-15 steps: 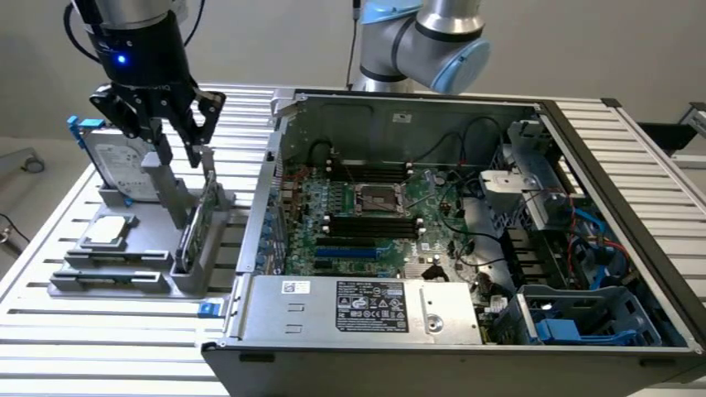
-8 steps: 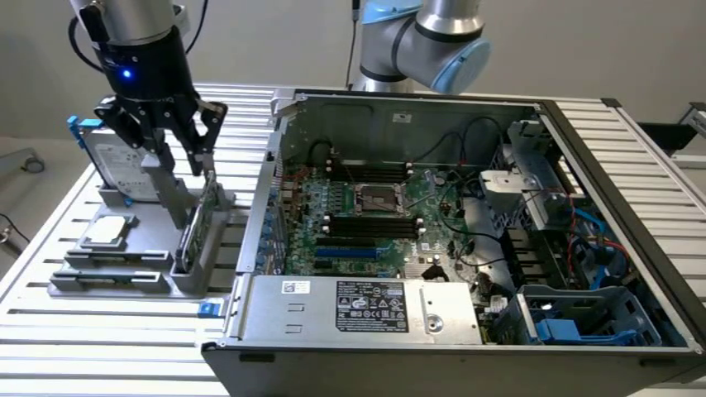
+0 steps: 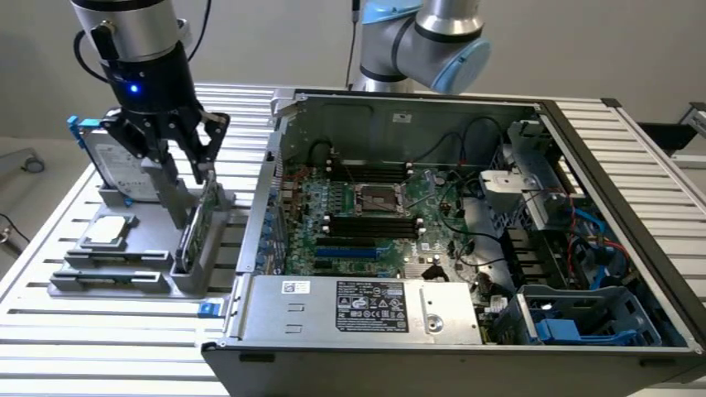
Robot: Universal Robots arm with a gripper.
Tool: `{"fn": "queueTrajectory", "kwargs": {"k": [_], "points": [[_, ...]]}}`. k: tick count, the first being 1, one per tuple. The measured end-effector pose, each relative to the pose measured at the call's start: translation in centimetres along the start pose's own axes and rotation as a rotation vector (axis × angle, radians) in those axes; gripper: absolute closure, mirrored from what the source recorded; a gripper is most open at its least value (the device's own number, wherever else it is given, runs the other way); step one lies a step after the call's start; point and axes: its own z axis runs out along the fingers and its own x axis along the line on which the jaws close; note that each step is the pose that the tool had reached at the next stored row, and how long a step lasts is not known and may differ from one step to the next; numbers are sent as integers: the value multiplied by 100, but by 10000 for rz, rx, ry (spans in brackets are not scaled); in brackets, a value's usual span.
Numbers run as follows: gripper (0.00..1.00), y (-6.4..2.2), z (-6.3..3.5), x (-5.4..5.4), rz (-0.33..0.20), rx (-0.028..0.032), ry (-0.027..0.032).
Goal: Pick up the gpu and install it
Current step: 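Pick up the gpu and move the gpu toward the slot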
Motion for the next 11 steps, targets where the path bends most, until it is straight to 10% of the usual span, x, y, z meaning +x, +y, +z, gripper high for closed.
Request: {"fn": "queueTrajectory", "kwargs": {"k": [11], "points": [[58,-6,201,1,-144,5,2]]}}
